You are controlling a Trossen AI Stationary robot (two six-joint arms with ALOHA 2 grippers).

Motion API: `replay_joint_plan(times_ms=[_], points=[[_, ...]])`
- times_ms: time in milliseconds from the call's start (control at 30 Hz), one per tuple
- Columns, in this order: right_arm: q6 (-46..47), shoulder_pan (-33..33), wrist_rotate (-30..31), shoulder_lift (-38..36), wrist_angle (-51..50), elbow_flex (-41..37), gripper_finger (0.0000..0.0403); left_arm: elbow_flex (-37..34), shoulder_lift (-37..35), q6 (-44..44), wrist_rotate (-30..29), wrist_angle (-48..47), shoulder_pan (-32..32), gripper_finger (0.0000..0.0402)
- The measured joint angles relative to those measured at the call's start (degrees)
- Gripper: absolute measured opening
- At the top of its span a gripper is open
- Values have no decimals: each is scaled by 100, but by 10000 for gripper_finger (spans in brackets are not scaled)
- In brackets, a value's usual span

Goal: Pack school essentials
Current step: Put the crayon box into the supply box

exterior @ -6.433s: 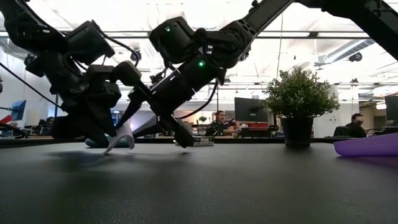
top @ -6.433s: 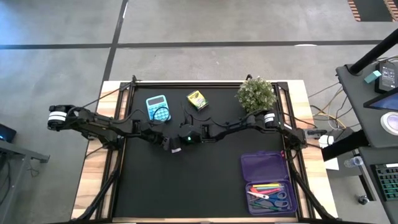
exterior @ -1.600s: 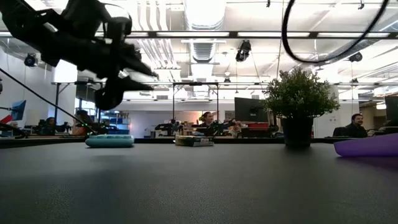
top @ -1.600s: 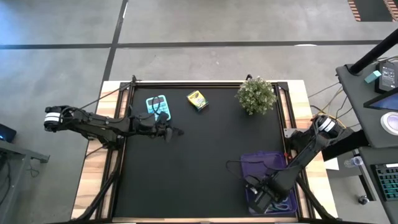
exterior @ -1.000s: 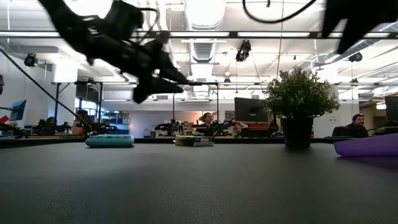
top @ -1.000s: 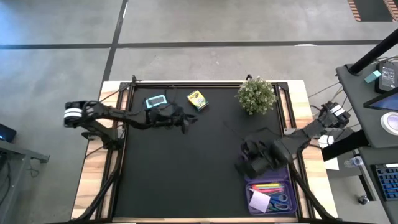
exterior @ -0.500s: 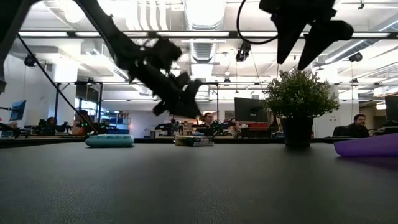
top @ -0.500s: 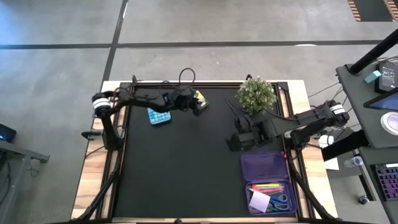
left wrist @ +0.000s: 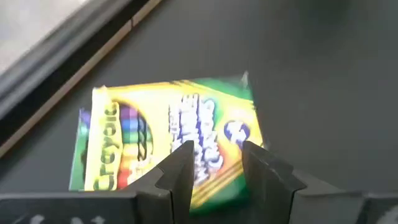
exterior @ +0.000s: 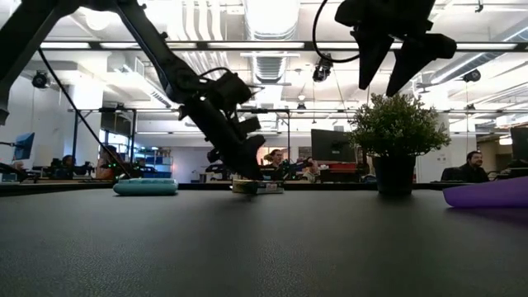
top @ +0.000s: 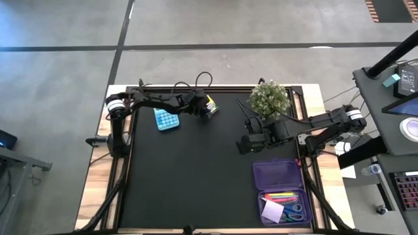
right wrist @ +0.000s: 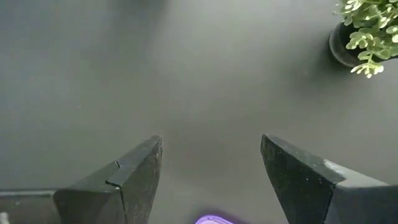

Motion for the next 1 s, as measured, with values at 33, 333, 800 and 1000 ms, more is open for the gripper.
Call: replay_joint_plan(times_ms=[33, 333, 800, 1000], points=[[0, 0, 0, 0, 11, 0, 260, 31, 47, 1, 2, -58, 0, 118], [2, 0, -9, 0, 54, -2, 258, 47, -118, -2, 429, -999, -84, 118], [-1143, -60, 106, 2, 1144, -76, 256, 41, -376, 1320, 2353, -2422, -928, 118], [-1825, -325, 107, 141, 1885, -164, 256, 53, -949, 1148, 2205, -2412, -1214, 118]])
